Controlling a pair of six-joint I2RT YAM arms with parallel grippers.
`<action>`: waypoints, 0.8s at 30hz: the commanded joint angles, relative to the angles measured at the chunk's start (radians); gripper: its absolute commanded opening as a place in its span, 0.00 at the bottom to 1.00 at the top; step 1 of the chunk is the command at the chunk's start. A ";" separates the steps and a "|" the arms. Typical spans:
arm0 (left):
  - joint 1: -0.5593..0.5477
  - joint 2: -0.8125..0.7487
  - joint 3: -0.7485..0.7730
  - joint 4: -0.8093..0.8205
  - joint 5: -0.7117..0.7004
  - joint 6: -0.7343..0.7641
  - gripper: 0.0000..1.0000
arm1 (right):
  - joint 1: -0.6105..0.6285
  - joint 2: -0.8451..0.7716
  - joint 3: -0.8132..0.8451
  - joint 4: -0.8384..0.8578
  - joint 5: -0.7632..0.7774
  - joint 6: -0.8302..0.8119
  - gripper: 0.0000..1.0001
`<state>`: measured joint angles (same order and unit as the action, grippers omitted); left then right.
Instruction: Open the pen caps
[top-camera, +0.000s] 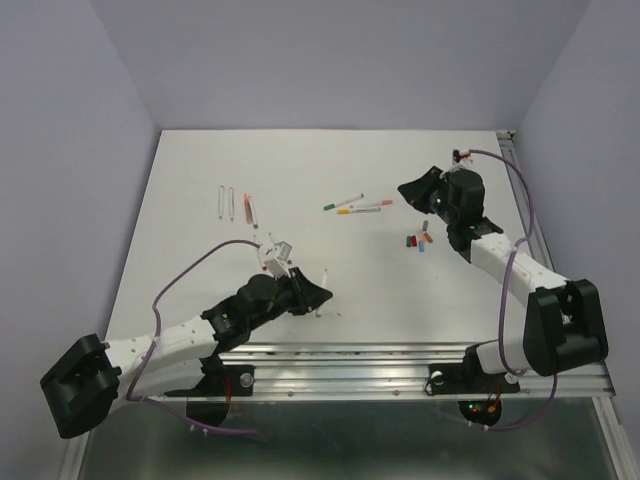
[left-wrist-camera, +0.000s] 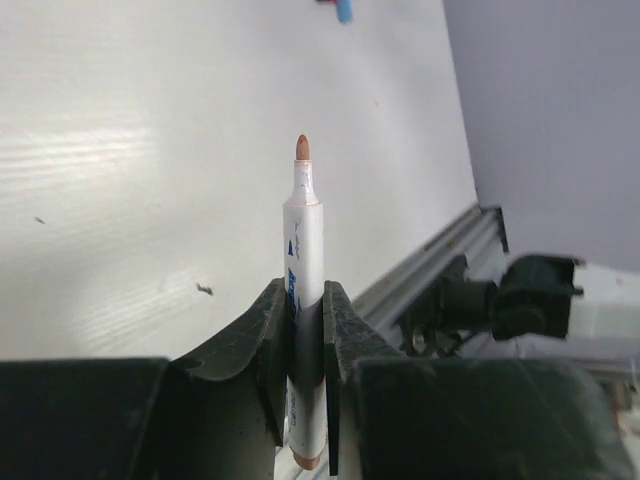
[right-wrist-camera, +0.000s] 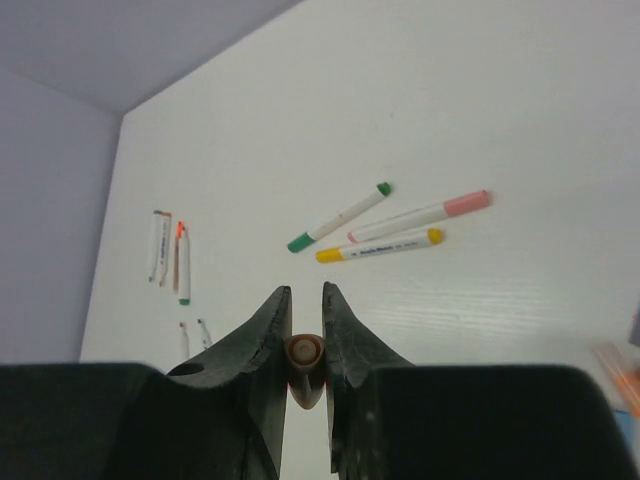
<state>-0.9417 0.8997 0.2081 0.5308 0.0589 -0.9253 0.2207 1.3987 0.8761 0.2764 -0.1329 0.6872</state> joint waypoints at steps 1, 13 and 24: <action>0.024 -0.015 0.178 -0.329 -0.312 0.025 0.00 | -0.004 -0.050 -0.126 -0.061 0.093 -0.095 0.06; 0.353 0.183 0.370 -0.515 -0.315 0.167 0.14 | -0.004 0.013 -0.161 -0.157 0.179 -0.186 0.13; 0.442 0.366 0.476 -0.565 -0.312 0.247 0.18 | -0.004 0.080 -0.132 -0.204 0.211 -0.204 0.23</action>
<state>-0.5167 1.2556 0.6323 -0.0139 -0.2371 -0.7280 0.2222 1.4727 0.7109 0.0731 0.0475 0.5064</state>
